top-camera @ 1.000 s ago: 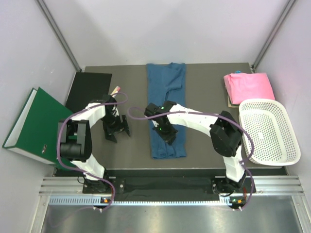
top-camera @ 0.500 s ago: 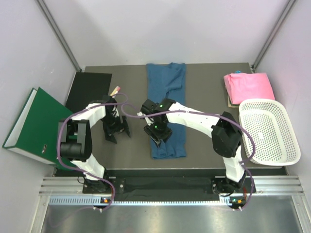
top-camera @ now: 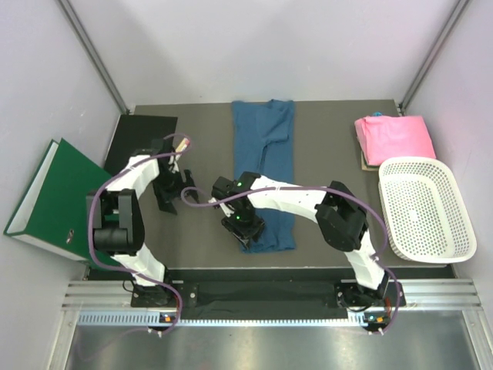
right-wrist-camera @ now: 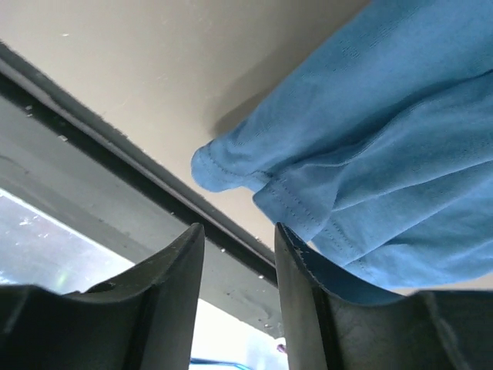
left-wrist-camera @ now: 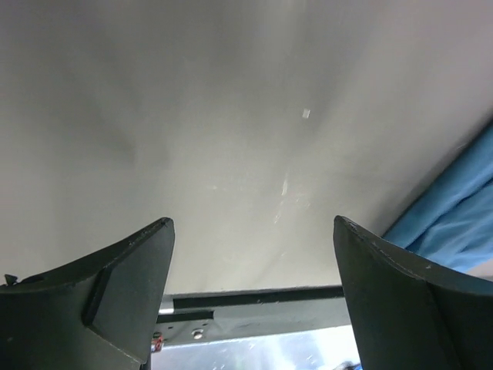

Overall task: Fold and stack the t-shirts
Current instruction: Grab the bottom of the folded rectangular tshirt with both arms, then fold the folded rectangular tshirt in 1/3 of the way, then grab one side of the 2/3 rectangular tshirt with both arms, then fold the long partially folded tshirt into a neat square

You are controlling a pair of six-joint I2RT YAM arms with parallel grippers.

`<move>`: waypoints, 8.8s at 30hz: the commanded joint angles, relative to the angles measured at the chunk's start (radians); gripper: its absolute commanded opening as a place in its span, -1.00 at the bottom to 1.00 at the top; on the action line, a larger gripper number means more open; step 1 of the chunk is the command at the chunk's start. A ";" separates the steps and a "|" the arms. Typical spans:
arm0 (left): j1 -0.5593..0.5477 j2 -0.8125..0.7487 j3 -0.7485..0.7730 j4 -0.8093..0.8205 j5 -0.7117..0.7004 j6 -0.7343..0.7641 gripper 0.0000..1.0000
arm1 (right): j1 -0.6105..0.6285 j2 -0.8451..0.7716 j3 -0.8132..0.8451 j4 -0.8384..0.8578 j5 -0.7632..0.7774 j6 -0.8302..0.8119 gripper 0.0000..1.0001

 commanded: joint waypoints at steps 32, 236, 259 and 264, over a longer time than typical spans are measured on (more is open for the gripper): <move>0.078 0.002 0.002 -0.012 0.081 0.052 0.76 | -0.002 -0.222 -0.153 0.092 0.230 0.160 -1.00; -0.402 -0.066 0.533 -0.179 -0.057 -0.338 -1.00 | -0.637 -0.695 -0.456 0.407 -0.195 0.195 -0.85; -0.293 0.445 0.950 0.120 -0.015 -0.233 -1.00 | -0.758 -0.146 -0.055 0.684 -0.125 0.055 -0.81; -0.259 0.540 0.986 0.151 0.017 -0.232 -1.00 | -0.777 -0.028 0.031 0.691 -0.105 0.098 -0.78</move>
